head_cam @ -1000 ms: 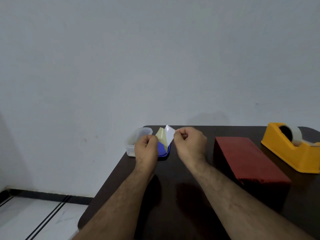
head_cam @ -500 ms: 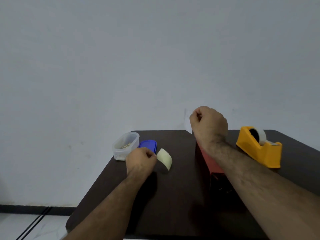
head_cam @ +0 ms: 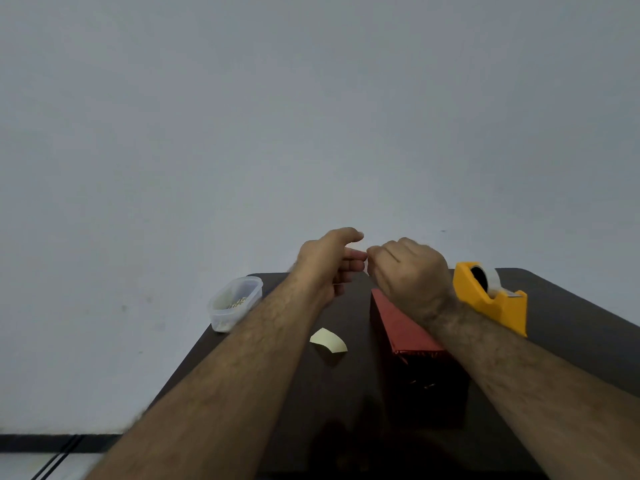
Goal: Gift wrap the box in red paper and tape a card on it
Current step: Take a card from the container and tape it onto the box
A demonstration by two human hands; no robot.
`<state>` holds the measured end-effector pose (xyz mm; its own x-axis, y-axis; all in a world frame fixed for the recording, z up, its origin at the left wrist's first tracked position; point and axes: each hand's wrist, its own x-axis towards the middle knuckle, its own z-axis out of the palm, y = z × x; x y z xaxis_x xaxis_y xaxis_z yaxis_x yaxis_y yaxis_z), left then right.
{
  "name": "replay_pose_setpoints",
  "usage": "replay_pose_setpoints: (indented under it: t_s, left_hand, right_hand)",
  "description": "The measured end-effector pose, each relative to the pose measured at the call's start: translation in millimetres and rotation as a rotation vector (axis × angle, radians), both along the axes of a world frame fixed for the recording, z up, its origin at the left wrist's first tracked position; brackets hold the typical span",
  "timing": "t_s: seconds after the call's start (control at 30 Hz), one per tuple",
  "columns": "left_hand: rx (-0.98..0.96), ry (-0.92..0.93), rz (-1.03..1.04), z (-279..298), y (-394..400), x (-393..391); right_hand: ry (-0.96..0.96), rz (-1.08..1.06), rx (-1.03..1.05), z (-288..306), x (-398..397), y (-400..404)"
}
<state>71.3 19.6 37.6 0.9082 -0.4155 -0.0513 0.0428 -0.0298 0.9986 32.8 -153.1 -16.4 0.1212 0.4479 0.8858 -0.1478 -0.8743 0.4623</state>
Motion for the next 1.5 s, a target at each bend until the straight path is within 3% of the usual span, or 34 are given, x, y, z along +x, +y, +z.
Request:
replay_pose_setpoints:
  t_s: [0.4, 0.67, 0.83, 0.9, 1.0, 1.1, 1.17, 1.37, 1.5]
  left_hand:
    - [0.079, -0.040, 0.087, 5.3, -21.0, -4.3]
    - [0.058, 0.034, 0.062, -0.3, -19.2, -6.6]
    - [0.004, -0.153, 0.123, -5.7, -20.7, 4.4]
    - [-0.014, -0.295, 0.100, -8.1, -16.4, 13.1]
    - [0.028, -0.452, 0.035, -10.4, -9.3, 23.4]
    - [0.087, -0.519, -0.012, -9.3, -3.8, 30.8]
    - [0.125, -0.542, -0.039, -8.7, -0.7, 35.0]
    - [0.136, -0.552, -0.140, -13.8, -5.1, 43.0]
    - [0.133, -0.511, -0.185, -14.5, -17.4, 51.3]
  right_hand:
    - [0.029, -0.010, -0.054, -2.5, -14.5, -6.3]
    - [0.009, -0.027, -0.090, -1.1, -13.8, -4.0]
    - [0.039, 0.087, -0.055, -9.5, -10.8, -9.3]
    - [0.103, 0.184, 0.131, -12.2, -13.0, -14.8]
    - [0.166, 0.304, 0.679, -6.0, -19.8, -19.2]
    - [0.221, 0.530, 1.212, 8.6, -19.6, -23.1]
    - [0.243, 0.634, 1.453, 18.4, -16.8, -27.8]
    - [0.470, 0.702, 1.839, 24.8, -18.0, -33.2]
    - [0.538, 0.748, 1.886, 24.4, -17.6, -42.8]
